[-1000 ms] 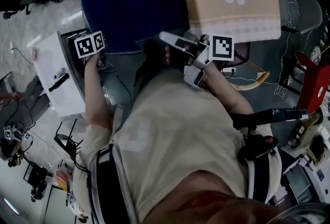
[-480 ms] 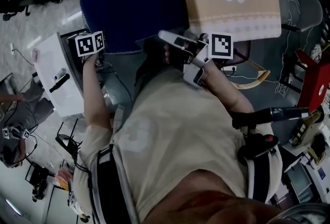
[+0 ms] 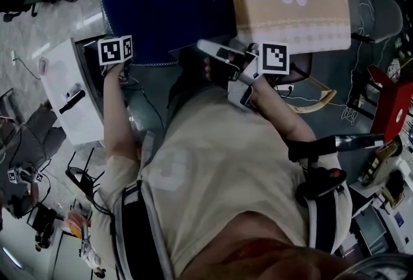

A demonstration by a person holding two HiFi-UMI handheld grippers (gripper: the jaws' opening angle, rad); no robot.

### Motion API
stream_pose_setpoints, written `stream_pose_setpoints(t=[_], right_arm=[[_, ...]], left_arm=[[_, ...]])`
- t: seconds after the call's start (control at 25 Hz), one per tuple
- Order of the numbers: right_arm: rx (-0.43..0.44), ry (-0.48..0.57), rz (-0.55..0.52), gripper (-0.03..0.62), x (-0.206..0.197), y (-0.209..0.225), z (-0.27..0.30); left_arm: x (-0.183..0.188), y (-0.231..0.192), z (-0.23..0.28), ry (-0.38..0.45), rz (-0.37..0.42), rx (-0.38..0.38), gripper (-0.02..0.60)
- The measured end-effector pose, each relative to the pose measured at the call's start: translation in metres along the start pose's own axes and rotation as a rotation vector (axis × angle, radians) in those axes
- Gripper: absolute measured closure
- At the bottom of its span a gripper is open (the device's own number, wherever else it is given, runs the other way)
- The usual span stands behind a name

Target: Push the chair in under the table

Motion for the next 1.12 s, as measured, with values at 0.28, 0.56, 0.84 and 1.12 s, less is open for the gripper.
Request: stream_pose_setpoints(t=[0.28,0.56,0.84,1.12], right_arm=[[0.006,0.014,0.001,0.583,-0.001,0.002,-0.002],[0.011,0.023,0.018,0.583,-0.002,0.004,-0.003],[0.009,0.052,0.018,0.583,0.001,0.004,-0.01],[0.017,0.044,0.011,0.583,-0.002,0.002,-0.008]], left_arm=[[0.001,0.0,0.002,-0.037,0.058,0.043,0.459],[0.013,-0.003,0.008,-0.075,0.096,0.087,0.459],[0.014,-0.007,0.009,-0.067,0.094,0.105,0.459],[0.015,-0.003,0.008,-0.089,0.075,0.111,0.459]])
Point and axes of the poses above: the fingertips, and each gripper's own axes: z forward along the fingers, y to its right, x out of its top, the point moved 4 cm from there along -z, backward along the fingers, and after that the axes turned 2 degrees about z, right-handed, at the moved point
